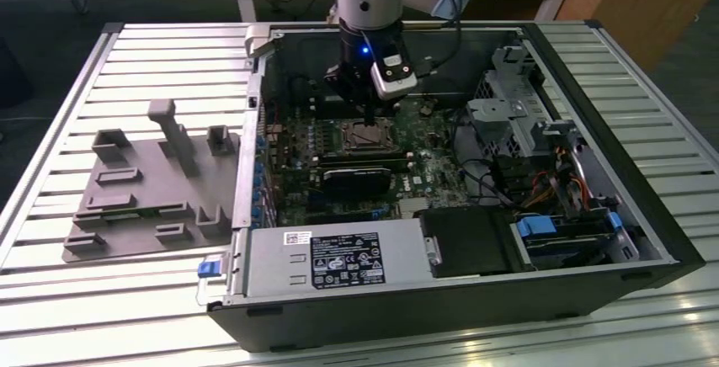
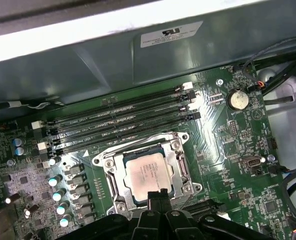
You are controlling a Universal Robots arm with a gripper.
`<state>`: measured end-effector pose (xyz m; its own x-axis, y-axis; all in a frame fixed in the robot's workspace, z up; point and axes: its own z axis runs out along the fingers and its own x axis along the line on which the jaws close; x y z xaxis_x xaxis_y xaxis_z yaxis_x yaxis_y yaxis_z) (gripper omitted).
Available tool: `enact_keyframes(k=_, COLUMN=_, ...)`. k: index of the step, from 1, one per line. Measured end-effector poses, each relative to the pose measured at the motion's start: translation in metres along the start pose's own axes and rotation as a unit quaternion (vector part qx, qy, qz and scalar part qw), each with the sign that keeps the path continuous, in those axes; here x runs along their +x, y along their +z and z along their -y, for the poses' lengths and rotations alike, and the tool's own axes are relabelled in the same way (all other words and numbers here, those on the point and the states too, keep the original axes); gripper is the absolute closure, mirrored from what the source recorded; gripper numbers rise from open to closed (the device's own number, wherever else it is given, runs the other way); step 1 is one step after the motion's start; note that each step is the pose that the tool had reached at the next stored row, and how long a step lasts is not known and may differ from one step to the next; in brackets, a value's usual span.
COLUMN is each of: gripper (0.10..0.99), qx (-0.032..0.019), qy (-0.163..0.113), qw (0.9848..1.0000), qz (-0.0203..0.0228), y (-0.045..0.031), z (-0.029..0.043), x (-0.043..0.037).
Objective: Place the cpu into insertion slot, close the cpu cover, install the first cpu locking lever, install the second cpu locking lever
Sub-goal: 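Install the second cpu locking lever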
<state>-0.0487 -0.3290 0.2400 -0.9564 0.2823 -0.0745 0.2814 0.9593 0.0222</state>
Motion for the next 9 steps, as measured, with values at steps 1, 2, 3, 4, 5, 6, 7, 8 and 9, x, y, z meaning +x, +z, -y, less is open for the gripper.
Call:
enact_keyframes(k=1, gripper=0.98, qx=0.0, qy=0.0, qw=1.0, qz=0.0, y=-0.0001, z=0.0002, x=-0.0001)
enact_keyframes(k=2, gripper=0.98, qx=0.0001, qy=0.0, qw=1.0, qz=0.0, y=-0.0001, z=0.0008, x=-0.0002)
enact_keyframes(k=3, gripper=0.98, qx=0.0, qy=0.0, qw=1.0, qz=0.0, y=-0.0001, z=0.0015, x=-0.0004)
enact_keyframes(k=4, gripper=0.98, qx=0.0, qy=0.0, qw=1.0, qz=0.0, y=0.0, z=0.0025, x=-0.0007)
enact_keyframes(k=5, gripper=0.98, qx=0.0, qy=0.0, qw=1.0, qz=0.0, y=0.0, z=0.0038, x=-0.0011)
enact_keyframes(k=6, gripper=0.98, qx=0.0, qy=0.0, qw=1.0, qz=0.0, y=0.0, z=0.0058, x=-0.0017)
enact_keyframes(k=7, gripper=0.98, qx=0.0, qy=0.0, qw=1.0, qz=0.0, y=0.0, z=0.0086, x=-0.0025)
enact_keyframes(k=8, gripper=0.98, qx=0.0, qy=0.0, qw=1.0, qz=0.0, y=0.0, z=0.0111, x=-0.0033)
enact_keyframes(k=9, gripper=0.98, qx=0.0, qy=0.0, qw=1.0, qz=0.0, y=0.0, z=0.0136, x=-0.004)
